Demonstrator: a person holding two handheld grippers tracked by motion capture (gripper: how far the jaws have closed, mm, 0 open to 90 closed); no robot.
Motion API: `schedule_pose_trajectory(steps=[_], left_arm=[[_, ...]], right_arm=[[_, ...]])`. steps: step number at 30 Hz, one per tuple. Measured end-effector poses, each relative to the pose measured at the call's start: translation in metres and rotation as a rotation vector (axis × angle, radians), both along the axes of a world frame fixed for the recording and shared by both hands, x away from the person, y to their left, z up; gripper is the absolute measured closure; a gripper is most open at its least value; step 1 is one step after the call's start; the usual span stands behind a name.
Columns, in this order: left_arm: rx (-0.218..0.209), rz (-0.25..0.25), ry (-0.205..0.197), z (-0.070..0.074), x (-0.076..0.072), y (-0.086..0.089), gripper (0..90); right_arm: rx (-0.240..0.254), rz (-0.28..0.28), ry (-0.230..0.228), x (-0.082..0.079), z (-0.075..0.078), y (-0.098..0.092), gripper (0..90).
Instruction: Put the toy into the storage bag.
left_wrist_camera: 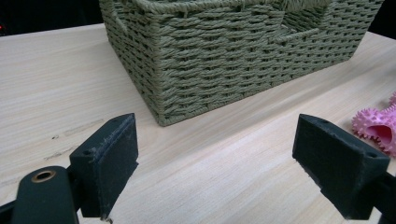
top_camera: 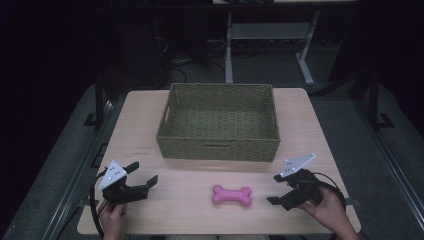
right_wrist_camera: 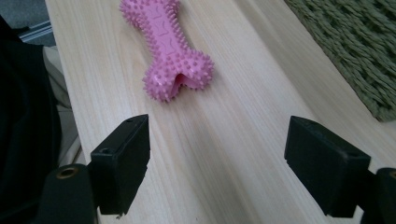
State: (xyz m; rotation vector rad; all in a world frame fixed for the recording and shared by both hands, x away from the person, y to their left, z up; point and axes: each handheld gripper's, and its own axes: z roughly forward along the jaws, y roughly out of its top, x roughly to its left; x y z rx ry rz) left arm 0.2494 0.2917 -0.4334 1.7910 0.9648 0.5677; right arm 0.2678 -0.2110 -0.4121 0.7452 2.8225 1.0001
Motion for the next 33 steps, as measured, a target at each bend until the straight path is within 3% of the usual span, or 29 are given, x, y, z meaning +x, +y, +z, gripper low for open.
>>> schedule_pose_trajectory(steps=[20,33], left_arm=[[-0.001,-0.003,-0.008,0.001,0.001,0.001,13.8],[-0.002,-0.005,-0.007,0.001,0.000,0.000,13.8]], right_arm=[[-0.061,0.132,0.012,0.014,0.014,0.042,19.4],[-0.069,0.208,0.007,0.015,0.015,0.071,19.7]])
